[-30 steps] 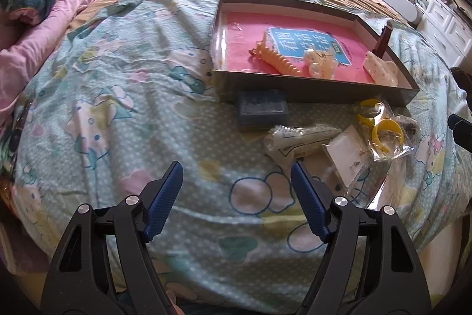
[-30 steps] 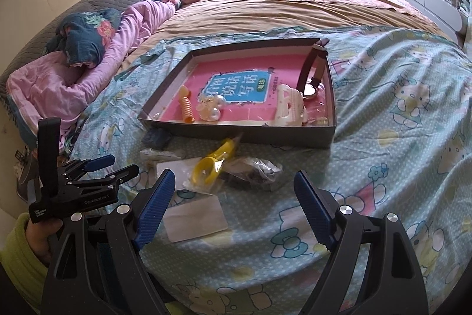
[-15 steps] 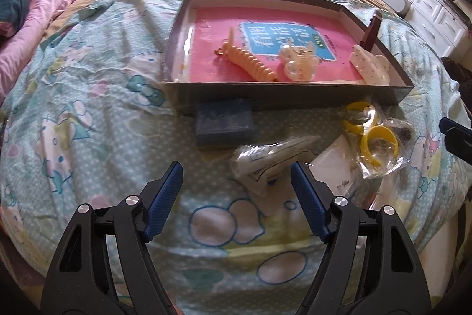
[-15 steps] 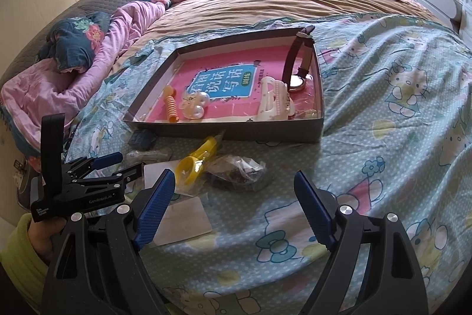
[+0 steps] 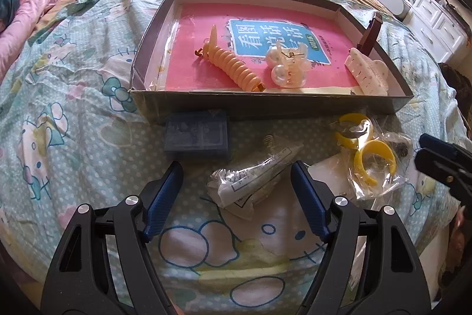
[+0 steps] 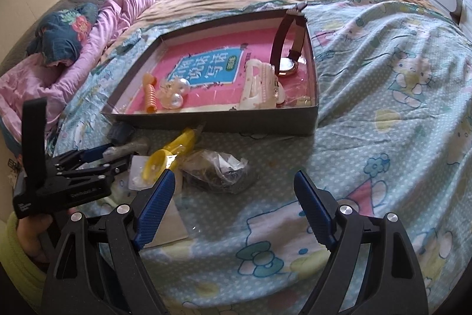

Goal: Organize jewelry
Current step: 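Move the right tool toward the yellow item while the left approaches the clear packet, then grasp the clear bag of dark beads with the right tool while the left grasps the clear packet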

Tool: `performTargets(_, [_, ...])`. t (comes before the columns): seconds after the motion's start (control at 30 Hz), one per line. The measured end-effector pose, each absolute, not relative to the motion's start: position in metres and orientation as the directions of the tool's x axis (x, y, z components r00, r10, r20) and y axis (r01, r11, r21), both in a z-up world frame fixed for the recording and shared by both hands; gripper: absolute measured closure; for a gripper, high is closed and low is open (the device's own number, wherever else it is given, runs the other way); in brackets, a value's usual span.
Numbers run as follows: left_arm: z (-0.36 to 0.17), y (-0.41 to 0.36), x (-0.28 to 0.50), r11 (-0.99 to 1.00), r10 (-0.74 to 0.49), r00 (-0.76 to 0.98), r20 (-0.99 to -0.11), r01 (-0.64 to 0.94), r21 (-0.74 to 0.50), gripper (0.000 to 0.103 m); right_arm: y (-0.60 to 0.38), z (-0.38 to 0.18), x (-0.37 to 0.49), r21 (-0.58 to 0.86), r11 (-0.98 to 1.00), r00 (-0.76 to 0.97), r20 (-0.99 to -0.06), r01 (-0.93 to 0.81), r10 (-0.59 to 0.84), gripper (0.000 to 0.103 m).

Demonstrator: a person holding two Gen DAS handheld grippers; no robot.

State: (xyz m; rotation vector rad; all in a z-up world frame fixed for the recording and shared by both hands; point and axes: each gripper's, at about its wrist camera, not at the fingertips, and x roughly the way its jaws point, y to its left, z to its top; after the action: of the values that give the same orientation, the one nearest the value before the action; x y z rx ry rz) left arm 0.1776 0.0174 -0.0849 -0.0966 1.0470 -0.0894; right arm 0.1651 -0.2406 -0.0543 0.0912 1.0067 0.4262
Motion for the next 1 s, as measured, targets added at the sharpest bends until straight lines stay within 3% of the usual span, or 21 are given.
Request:
performTargets(0.13, [-0.086, 0.017, 0.177, 0.992, -0.119, 0.497, -0.859, 0.023, -0.124, 0.040, -0.238, -0.072, 0.175, 0.297, 0.908, 0.414, -0.816, -0.297, 0.403, 0.023])
performTargets(0.4, [-0.086, 0.013, 0.175, 0.990, -0.133, 0.500, -0.856, 0.026, -0.139, 0.064, -0.222, -0.083, 0.181, 0.248, 0.900, 0.421, -0.818, -0.359, 0.393, 0.029])
performTargets(0.7, [-0.081, 0.016, 0.171, 0.983, -0.169, 0.510, -0.844, 0.029, -0.179, 0.072, -0.216, -0.083, 0.178, 0.217, 0.887, 0.448, -0.799, -0.407, 0.401, 0.054])
performTargets(1.0, [-0.074, 0.020, 0.160, 0.978, -0.192, 0.518, -0.833, 0.032, -0.205, 0.074, -0.232, -0.071, 0.168, 0.230, 0.894, 0.460, -0.792, -0.385, 0.402, 0.064])
